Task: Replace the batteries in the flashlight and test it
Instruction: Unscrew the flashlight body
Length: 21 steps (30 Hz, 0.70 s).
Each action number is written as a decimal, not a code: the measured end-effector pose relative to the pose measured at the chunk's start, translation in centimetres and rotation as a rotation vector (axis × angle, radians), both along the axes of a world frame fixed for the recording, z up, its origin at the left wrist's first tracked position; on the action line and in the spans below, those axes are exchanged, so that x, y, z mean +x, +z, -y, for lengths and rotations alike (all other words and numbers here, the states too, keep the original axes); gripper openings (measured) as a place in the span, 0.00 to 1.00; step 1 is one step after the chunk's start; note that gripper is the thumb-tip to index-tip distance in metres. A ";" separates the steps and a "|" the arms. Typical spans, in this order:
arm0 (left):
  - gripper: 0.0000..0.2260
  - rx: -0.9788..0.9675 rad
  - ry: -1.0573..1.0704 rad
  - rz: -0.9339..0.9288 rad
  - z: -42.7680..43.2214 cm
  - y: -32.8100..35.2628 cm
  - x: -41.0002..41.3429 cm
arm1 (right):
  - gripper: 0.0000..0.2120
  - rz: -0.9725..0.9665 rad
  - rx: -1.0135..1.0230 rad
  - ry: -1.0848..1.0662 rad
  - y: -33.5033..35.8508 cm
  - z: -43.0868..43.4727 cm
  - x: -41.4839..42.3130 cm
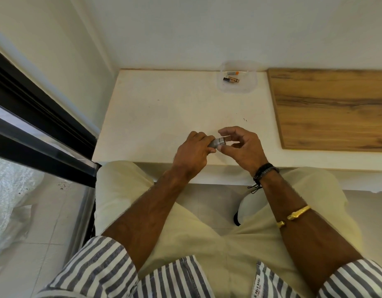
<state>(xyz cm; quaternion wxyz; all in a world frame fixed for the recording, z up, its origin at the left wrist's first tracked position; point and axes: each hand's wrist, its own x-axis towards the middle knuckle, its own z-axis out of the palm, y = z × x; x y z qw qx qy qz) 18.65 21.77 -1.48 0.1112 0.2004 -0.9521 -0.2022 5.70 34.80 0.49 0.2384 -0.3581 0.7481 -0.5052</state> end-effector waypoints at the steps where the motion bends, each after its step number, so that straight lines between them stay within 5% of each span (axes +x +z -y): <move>1: 0.13 -0.003 0.001 -0.004 0.0 0.0 0.0 | 0.11 0.008 0.031 -0.032 -0.1 0.1 0.1; 7: 0.11 -0.007 -0.013 -0.006 0.0 -0.1 0.1 | 0.07 -0.027 0.051 -0.066 -0.8 0.0 -0.1; 14: 0.13 0.009 -0.002 0.009 0.0 0.0 0.1 | 0.16 -0.045 -0.016 0.047 -0.3 -0.2 -0.2; 21: 0.11 -0.006 -0.007 -0.010 0.0 0.1 0.0 | 0.07 -0.056 0.101 -0.072 -0.5 -0.1 0.0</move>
